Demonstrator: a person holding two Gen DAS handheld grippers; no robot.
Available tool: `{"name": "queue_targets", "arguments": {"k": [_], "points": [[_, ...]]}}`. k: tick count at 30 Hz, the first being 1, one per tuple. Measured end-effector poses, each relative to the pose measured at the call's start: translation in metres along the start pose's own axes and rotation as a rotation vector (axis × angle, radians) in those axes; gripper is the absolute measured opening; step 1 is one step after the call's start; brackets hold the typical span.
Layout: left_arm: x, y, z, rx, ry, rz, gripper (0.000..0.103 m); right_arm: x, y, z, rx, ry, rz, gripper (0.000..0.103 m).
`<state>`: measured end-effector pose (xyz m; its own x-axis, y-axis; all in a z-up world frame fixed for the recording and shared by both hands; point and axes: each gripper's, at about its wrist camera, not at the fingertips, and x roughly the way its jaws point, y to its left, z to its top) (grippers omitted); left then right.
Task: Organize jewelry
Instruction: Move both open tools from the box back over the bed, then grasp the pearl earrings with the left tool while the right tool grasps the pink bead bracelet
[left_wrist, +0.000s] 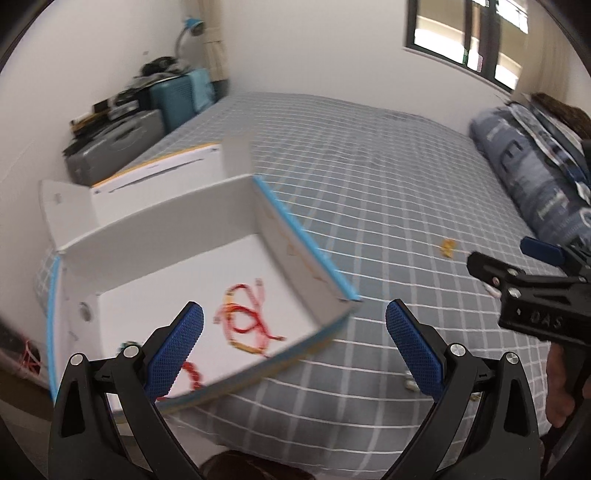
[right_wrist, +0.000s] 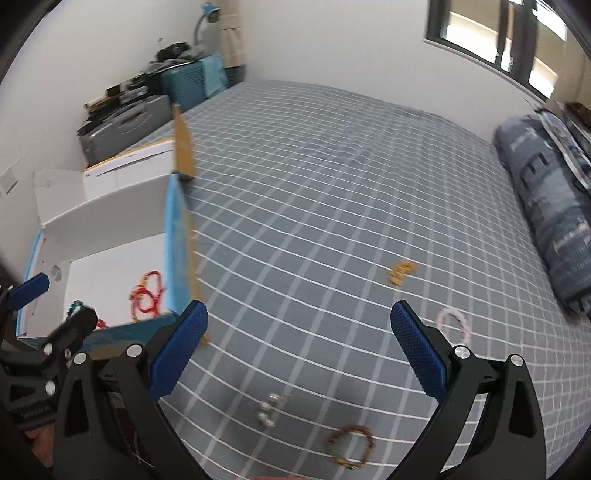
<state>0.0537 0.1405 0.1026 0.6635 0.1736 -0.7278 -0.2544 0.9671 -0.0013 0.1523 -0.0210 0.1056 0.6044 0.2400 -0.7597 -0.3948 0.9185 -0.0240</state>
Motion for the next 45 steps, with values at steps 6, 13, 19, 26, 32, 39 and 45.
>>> {"name": "queue_targets", "arguments": {"k": [6,13,19,26,32,39,45], "points": [[0.013,-0.056,-0.007,0.097,0.014,-0.032,0.097,0.001,-0.046,-0.015,0.056,0.026,-0.054,0.095],[0.037,-0.104,-0.029,0.164,0.073,-0.086,0.097,0.010,-0.092,-0.031,0.127,0.047,-0.106,0.095],[0.064,-0.125,-0.046,0.177,0.132,-0.117,0.097,0.032,-0.125,-0.044,0.176,0.083,-0.139,0.095],[0.090,-0.133,-0.063,0.183,0.183,-0.142,0.097,0.058,-0.149,-0.053,0.193,0.107,-0.141,0.095],[0.117,-0.138,-0.079,0.199,0.233,-0.169,0.097,0.090,-0.162,-0.056,0.183,0.134,-0.169,0.095],[0.142,-0.140,-0.093,0.216,0.279,-0.189,0.096,0.133,-0.185,-0.058,0.215,0.199,-0.180,0.095],[0.146,-0.139,-0.097,0.228,0.287,-0.206,0.094,0.158,-0.201,-0.058,0.249,0.220,-0.164,0.095]]}}
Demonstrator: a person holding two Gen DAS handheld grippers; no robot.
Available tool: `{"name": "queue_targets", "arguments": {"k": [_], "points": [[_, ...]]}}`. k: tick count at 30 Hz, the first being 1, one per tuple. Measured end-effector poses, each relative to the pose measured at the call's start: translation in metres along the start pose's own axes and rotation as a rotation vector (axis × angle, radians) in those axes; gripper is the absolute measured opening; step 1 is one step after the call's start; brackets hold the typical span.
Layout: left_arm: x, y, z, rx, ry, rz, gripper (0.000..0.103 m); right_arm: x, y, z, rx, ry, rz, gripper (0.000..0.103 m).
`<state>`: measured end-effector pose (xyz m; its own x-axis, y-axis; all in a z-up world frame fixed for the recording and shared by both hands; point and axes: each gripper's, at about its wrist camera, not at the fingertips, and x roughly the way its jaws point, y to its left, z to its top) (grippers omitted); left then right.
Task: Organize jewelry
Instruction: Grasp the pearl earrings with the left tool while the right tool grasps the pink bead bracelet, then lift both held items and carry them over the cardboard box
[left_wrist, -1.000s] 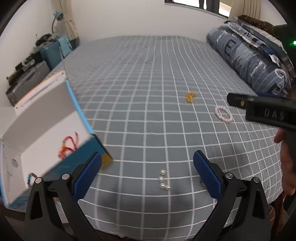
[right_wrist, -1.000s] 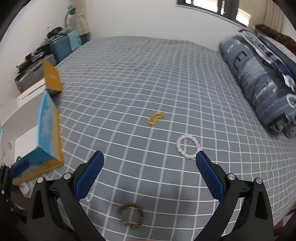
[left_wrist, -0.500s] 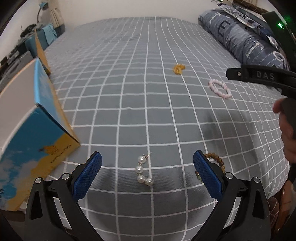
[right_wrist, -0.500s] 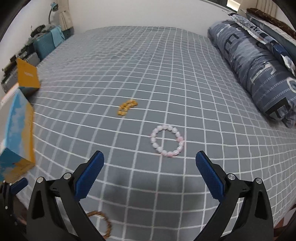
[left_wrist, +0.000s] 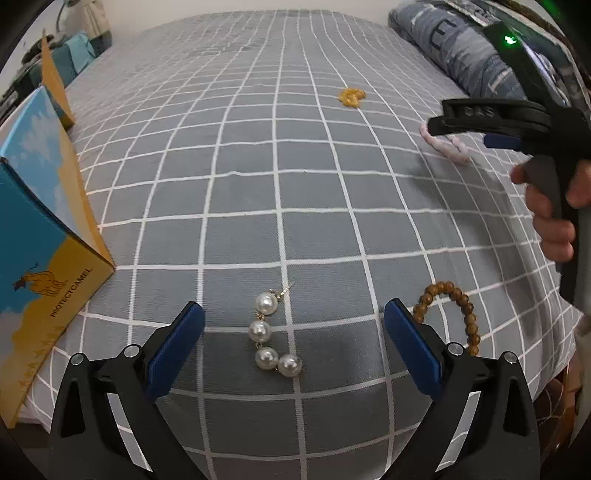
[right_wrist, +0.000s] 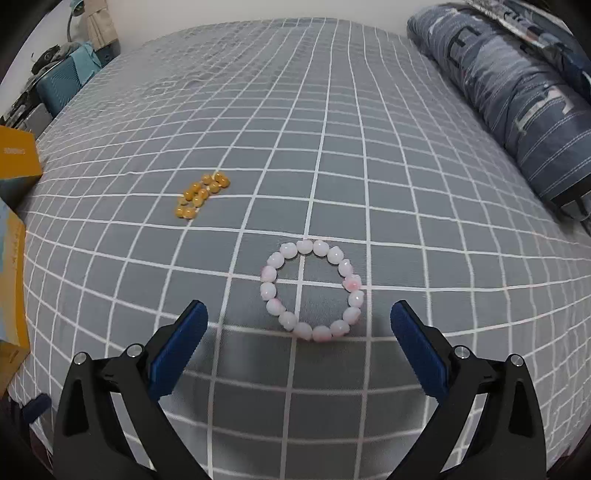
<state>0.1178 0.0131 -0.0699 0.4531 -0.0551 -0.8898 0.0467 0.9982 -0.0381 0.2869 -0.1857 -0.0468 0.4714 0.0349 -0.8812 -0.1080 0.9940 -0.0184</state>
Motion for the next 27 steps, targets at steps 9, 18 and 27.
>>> {"name": "queue_targets", "arguments": {"k": [9,18,27], "points": [[0.006,-0.006,-0.002,0.025,0.021,0.041,0.074,0.019,-0.007,0.015,0.030,0.049,-0.026,0.082],[-0.003,-0.007,-0.008,0.036,0.022,0.047,0.028,0.020,-0.002,0.014,-0.009,0.065,-0.044,0.041],[-0.010,-0.001,-0.008,0.007,0.001,0.021,0.011,0.017,0.001,0.014,-0.011,0.066,-0.050,0.019]]}}
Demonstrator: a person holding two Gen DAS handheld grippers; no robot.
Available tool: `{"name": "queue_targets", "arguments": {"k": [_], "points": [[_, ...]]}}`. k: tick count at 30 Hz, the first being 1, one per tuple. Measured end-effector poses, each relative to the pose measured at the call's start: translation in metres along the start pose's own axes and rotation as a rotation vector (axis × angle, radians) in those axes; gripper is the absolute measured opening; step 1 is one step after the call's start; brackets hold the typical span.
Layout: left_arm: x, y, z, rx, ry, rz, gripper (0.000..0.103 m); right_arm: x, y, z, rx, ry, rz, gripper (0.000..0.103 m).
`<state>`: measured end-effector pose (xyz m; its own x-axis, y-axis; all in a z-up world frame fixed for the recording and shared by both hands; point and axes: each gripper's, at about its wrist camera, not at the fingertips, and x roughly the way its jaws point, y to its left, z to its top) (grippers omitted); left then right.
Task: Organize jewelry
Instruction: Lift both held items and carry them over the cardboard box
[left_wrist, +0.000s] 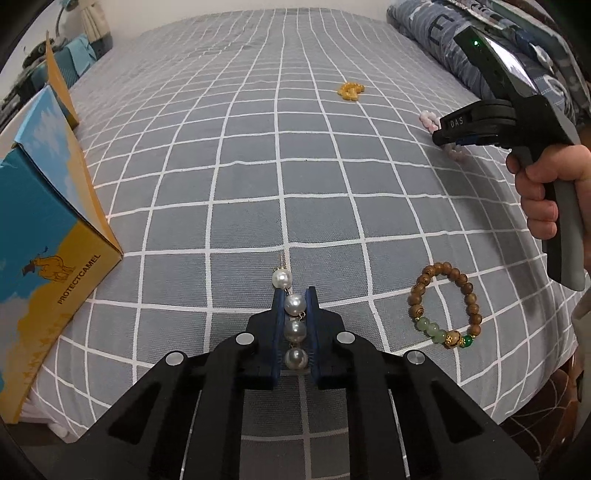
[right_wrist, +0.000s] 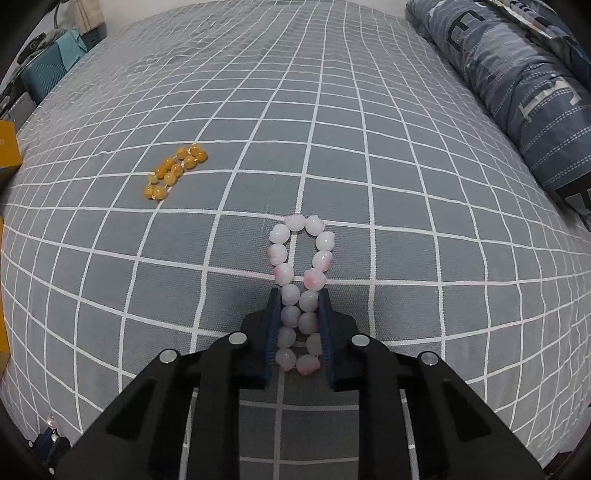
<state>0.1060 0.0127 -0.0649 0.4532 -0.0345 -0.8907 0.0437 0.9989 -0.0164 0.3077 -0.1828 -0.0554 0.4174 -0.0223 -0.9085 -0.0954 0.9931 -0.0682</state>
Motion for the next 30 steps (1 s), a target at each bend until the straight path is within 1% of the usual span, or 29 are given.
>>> {"name": "queue_targets", "arguments": {"k": [3,13,30], "points": [[-0.001,-0.002,0.000,0.006,-0.007,0.009,0.011,-0.003,-0.002,-0.001,0.007,-0.005,0.009,0.019],[-0.010,0.001,0.000,-0.004,-0.028,0.005,0.011,-0.016,-0.010,-0.004,0.032,-0.028,0.011,0.019],[-0.024,0.005,0.002,-0.036,-0.057,0.004,0.011,-0.034,-0.010,-0.009,0.043,-0.054,0.009,0.019]]}}
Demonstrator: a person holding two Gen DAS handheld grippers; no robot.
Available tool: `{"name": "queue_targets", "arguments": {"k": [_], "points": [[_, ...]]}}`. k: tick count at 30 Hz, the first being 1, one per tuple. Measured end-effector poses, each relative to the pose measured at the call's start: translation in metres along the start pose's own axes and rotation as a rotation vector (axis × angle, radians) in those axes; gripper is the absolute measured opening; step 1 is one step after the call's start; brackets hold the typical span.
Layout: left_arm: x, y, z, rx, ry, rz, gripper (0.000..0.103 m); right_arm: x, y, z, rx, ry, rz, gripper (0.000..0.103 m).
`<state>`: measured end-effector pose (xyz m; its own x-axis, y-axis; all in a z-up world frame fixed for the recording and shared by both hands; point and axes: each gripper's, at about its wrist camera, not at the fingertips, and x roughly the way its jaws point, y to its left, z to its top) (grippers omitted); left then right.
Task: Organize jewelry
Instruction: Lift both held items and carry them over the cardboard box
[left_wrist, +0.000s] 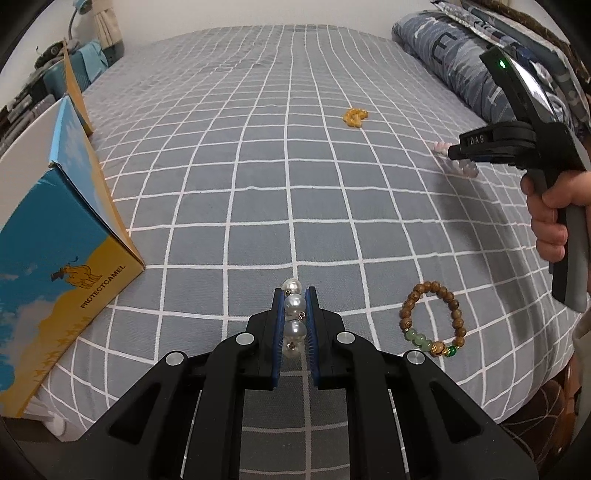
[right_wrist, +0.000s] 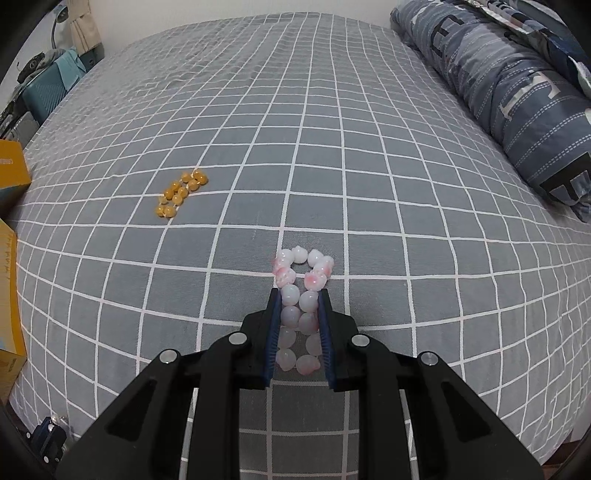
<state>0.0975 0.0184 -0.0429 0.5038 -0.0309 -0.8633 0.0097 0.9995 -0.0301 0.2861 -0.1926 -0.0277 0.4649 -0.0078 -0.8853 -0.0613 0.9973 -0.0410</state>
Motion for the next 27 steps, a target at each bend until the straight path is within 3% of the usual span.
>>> {"name": "queue_targets", "arguments": {"k": [15,17,27], "points": [[-0.014,0.011,0.029,-0.031,-0.015,0.028,0.011,-0.034,0.005,-0.002,-0.007,-0.045,0.004,0.019],[-0.022,0.014,0.034,-0.044,-0.037,0.012,0.011,-0.037,0.005,-0.002,-0.006,-0.046,0.001,0.019],[-0.061,0.026,0.062,-0.064,-0.124,0.075,0.011,-0.063,0.020,0.005,-0.023,-0.084,0.000,0.019]]}}
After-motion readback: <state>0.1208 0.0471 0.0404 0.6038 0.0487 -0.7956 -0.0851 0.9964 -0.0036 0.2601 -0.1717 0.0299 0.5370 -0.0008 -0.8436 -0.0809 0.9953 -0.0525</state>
